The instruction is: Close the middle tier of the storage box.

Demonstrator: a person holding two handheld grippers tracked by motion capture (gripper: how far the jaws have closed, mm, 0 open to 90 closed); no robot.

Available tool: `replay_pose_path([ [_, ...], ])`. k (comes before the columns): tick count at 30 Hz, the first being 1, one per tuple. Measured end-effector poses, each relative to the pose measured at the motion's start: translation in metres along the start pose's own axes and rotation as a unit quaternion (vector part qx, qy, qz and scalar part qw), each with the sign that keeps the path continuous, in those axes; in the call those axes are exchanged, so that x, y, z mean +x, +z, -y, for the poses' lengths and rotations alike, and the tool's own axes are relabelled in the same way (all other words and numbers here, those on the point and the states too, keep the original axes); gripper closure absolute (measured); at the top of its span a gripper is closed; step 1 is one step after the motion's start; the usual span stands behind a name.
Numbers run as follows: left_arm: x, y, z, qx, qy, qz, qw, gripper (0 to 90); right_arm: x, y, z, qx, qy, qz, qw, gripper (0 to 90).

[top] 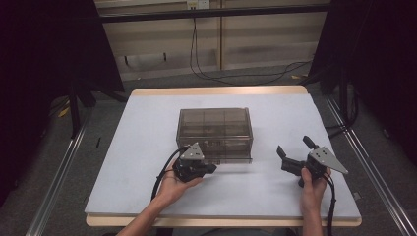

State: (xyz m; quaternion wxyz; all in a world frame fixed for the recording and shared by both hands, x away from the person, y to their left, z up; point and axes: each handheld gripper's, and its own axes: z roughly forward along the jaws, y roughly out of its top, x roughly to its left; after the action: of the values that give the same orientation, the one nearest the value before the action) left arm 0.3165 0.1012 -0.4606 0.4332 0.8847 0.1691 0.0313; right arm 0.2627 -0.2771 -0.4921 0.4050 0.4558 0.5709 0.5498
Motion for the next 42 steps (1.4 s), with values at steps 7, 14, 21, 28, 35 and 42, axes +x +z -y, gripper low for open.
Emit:
replay_pose_path([
  [7,0.0008,0.0005,-0.0006,0.000,-0.003,-0.002,1.0000,90.0,0.0001,0.0001,0.0000,0.000,-0.001,0.000,1.0000,0.0],
  [14,0.0034,0.0015,-0.0003,0.000,-0.005,-0.004,1.0000,90.0,0.0001,0.0000,0.0000,0.000,0.000,0.000,1.0000,0.0],
  [21,0.0047,0.0019,-0.0009,-0.010,-0.008,-0.004,0.9999,90.0,0.0002,0.0001,0.0000,0.000,-0.001,0.000,1.0000,0.0],
  [28,0.0067,0.0035,-0.0049,-0.009,-0.011,-0.008,0.9999,90.0,0.0001,0.0000,0.0000,0.000,-0.001,0.000,1.0000,0.0],
  [35,0.0061,0.0070,-0.0077,-0.015,-0.010,-0.004,0.9998,90.0,0.0001,-0.0001,0.0000,0.000,0.000,0.000,1.0000,0.0],
  [42,0.0082,0.0069,-0.0075,-0.020,-0.011,-0.005,0.9997,90.0,0.0001,0.0001,0.0000,0.000,-0.001,0.000,1.0000,0.0],
])
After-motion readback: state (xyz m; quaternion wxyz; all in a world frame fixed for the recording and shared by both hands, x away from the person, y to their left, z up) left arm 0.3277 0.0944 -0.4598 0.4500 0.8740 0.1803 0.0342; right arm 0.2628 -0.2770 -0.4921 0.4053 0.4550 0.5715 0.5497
